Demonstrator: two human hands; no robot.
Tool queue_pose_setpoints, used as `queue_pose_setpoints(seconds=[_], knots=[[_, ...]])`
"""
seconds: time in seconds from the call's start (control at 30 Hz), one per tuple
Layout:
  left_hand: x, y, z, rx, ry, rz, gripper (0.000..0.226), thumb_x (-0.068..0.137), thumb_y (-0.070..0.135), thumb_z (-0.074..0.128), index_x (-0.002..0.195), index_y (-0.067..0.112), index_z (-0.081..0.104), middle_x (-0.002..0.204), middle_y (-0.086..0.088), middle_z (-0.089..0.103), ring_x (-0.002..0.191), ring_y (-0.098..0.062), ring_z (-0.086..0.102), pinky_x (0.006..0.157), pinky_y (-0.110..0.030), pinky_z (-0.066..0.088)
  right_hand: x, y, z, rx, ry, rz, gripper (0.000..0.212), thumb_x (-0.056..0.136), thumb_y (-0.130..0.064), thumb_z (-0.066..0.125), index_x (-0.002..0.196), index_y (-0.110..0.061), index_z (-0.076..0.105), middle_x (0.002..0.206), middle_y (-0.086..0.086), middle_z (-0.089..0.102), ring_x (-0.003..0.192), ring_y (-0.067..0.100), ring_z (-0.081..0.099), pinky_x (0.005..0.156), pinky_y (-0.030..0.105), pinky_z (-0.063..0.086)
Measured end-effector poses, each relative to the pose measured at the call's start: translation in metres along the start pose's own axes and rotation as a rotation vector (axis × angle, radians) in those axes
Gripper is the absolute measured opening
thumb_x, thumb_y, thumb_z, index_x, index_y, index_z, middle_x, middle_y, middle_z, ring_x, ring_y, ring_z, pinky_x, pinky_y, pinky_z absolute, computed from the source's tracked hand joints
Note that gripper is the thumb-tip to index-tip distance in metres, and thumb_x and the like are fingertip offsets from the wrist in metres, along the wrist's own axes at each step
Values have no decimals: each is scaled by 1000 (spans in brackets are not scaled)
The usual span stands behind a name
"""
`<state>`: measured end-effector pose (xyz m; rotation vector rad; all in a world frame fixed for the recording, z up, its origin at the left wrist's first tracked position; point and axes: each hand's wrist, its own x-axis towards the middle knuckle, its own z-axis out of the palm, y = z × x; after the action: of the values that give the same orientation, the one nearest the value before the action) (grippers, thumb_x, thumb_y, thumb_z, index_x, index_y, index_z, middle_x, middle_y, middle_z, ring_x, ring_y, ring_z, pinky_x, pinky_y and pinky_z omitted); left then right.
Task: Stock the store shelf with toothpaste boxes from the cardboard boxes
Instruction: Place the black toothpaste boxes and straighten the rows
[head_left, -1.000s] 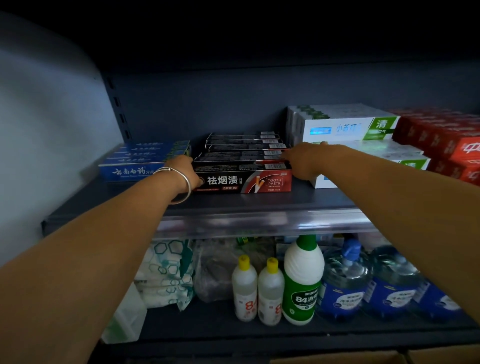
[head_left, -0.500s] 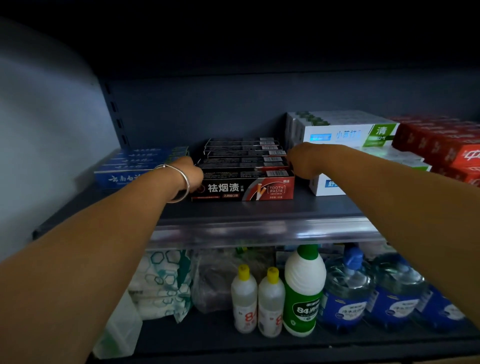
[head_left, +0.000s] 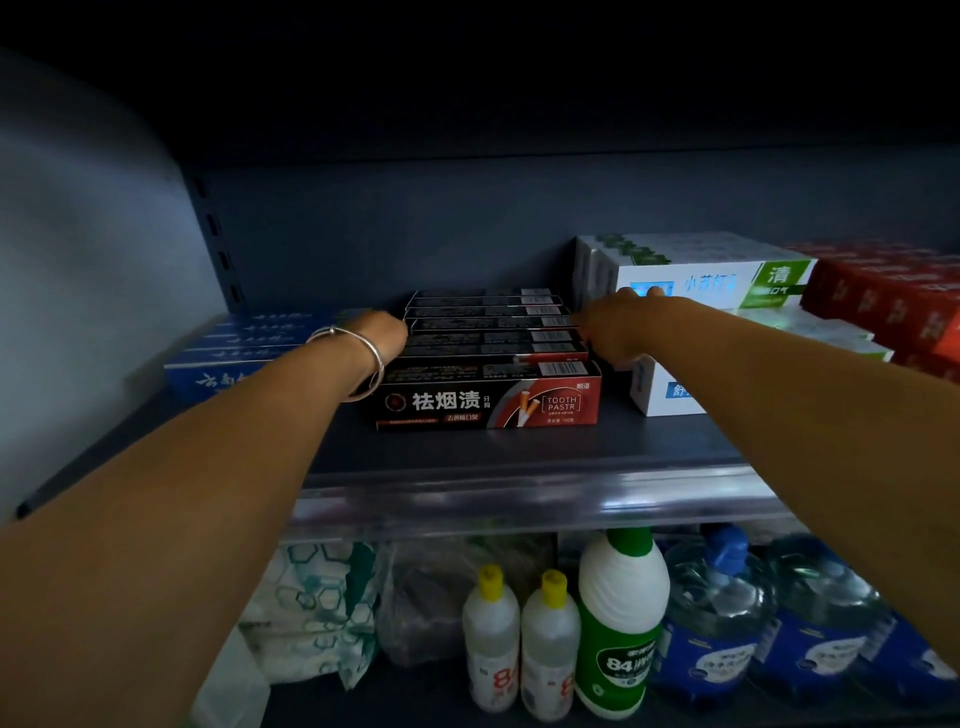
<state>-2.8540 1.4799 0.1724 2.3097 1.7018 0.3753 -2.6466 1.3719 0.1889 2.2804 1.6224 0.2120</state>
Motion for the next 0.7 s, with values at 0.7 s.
queue_pose_setpoints(seconds=[0.7], knots=[[36, -8, -4, 292, -52, 190, 32, 94, 7, 44, 122, 6, 60, 124, -14, 59, 111, -30, 56, 95, -32, 44, 24, 1, 4, -53, -21, 11, 63, 90, -5, 52, 146, -23, 30, 149, 8, 32, 141, 30, 17, 111, 56, 11]])
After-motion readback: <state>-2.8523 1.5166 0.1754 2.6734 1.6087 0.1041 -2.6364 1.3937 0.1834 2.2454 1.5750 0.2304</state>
